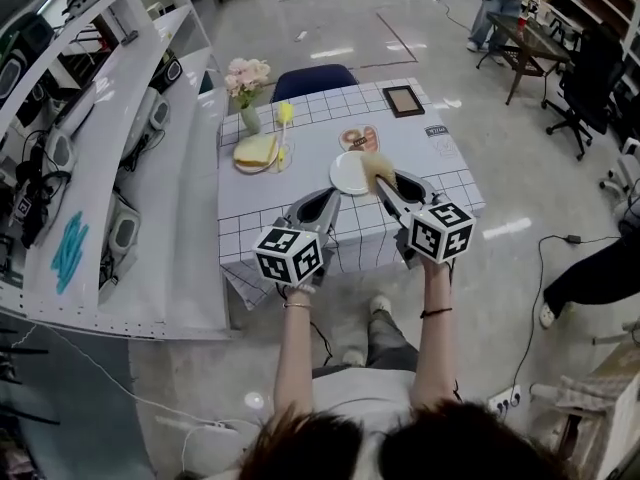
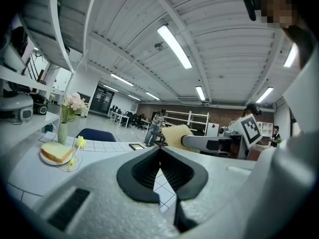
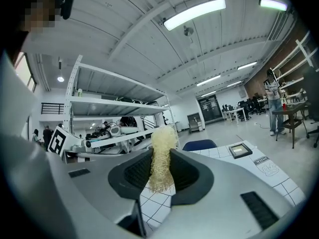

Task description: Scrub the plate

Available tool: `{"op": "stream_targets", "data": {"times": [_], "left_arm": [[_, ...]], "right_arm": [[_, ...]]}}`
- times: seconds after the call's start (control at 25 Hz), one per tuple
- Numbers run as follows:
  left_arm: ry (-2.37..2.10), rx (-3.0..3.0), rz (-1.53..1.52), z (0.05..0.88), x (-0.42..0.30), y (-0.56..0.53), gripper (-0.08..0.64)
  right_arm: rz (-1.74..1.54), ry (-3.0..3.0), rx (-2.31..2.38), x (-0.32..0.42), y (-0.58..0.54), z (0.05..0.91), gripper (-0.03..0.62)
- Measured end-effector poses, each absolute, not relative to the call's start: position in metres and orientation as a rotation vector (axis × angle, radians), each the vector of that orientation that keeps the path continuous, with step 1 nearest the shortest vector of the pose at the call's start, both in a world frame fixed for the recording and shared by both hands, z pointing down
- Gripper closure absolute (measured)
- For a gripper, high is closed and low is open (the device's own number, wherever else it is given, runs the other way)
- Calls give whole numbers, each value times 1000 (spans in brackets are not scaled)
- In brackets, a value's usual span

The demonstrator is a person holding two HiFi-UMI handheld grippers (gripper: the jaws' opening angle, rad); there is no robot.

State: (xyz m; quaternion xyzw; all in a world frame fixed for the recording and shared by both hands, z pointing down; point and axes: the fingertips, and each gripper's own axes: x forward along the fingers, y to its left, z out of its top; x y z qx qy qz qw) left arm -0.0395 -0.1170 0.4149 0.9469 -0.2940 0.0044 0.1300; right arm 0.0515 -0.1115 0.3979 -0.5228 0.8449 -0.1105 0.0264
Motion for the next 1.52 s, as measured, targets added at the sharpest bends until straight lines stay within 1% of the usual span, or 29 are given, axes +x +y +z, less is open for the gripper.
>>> {"op": "stream_targets", "data": {"times": [0.72, 1.52], "left_arm": [[-973, 2629, 55, 447, -21, -184, 549], [-1121, 2432, 52, 487, -15, -240, 549]], "right_arm": [[-469, 2758, -1487, 69, -193, 428, 518], [-616, 3013, -1276, 64, -267, 471, 518]]}}
